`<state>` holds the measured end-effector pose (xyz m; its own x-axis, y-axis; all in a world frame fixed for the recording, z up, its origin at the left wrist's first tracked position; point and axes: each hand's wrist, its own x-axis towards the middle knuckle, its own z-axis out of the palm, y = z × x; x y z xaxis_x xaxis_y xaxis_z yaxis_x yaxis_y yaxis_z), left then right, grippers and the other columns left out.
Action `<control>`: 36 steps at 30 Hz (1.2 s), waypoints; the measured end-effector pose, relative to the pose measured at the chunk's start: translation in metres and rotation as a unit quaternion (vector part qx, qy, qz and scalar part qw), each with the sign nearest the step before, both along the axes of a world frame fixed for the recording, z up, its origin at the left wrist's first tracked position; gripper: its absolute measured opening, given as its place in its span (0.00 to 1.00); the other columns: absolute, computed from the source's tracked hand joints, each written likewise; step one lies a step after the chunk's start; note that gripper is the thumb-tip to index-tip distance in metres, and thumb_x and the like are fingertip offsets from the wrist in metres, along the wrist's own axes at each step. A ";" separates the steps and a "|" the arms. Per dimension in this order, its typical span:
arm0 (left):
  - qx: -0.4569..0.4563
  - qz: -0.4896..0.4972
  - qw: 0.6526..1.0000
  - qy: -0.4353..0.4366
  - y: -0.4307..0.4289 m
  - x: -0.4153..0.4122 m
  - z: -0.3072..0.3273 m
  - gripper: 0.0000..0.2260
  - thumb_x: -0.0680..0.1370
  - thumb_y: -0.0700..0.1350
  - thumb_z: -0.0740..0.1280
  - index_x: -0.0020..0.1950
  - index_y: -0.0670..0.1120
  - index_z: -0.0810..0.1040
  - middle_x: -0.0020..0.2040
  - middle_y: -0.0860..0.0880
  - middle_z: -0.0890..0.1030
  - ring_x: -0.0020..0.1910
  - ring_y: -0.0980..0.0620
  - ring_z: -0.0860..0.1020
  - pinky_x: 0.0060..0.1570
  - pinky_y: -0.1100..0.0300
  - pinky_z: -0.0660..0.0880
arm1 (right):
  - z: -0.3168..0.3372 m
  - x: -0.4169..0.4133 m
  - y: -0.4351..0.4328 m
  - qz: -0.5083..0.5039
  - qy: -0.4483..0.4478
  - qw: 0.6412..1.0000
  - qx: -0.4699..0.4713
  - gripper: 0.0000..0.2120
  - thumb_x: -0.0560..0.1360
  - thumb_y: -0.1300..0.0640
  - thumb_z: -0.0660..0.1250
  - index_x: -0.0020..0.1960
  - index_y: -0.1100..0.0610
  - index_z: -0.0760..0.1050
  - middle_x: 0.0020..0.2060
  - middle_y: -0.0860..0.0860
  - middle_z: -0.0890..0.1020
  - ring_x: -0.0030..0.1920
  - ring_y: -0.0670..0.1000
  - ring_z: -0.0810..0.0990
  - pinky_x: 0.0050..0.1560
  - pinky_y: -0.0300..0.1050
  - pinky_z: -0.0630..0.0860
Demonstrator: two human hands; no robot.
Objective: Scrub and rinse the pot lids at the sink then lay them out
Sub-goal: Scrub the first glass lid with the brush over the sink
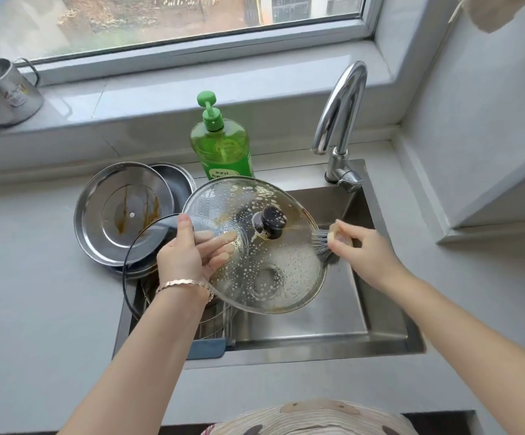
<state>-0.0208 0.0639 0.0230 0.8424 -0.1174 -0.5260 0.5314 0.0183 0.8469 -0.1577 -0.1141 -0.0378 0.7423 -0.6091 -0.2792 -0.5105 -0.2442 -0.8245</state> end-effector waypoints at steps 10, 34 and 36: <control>-0.001 -0.087 0.996 0.013 0.010 0.010 0.001 0.18 0.80 0.52 0.58 0.36 0.41 0.69 0.27 0.41 0.81 0.19 0.51 0.77 0.18 0.68 0.72 | 0.003 -0.005 0.002 0.060 -0.013 0.998 0.004 0.24 0.74 0.54 0.68 0.69 0.51 0.70 0.56 0.44 0.78 0.56 0.44 0.74 0.54 0.35 0.66; 0.024 -0.183 0.983 -0.001 0.010 -0.005 -0.010 0.18 0.78 0.50 0.60 0.35 0.38 0.70 0.30 0.38 0.82 0.21 0.49 0.78 0.19 0.67 0.73 | 0.017 0.021 0.007 0.125 -0.035 0.991 -0.014 0.24 0.76 0.51 0.65 0.71 0.50 0.66 0.54 0.46 0.76 0.46 0.41 0.73 0.52 0.40 0.67; 0.019 -0.183 0.983 0.009 0.010 -0.008 -0.011 0.17 0.78 0.50 0.60 0.36 0.38 0.70 0.30 0.37 0.81 0.21 0.49 0.78 0.18 0.66 0.72 | 0.021 0.027 0.006 0.146 -0.042 0.988 -0.027 0.23 0.76 0.50 0.65 0.70 0.50 0.67 0.54 0.45 0.76 0.48 0.42 0.74 0.54 0.41 0.69</control>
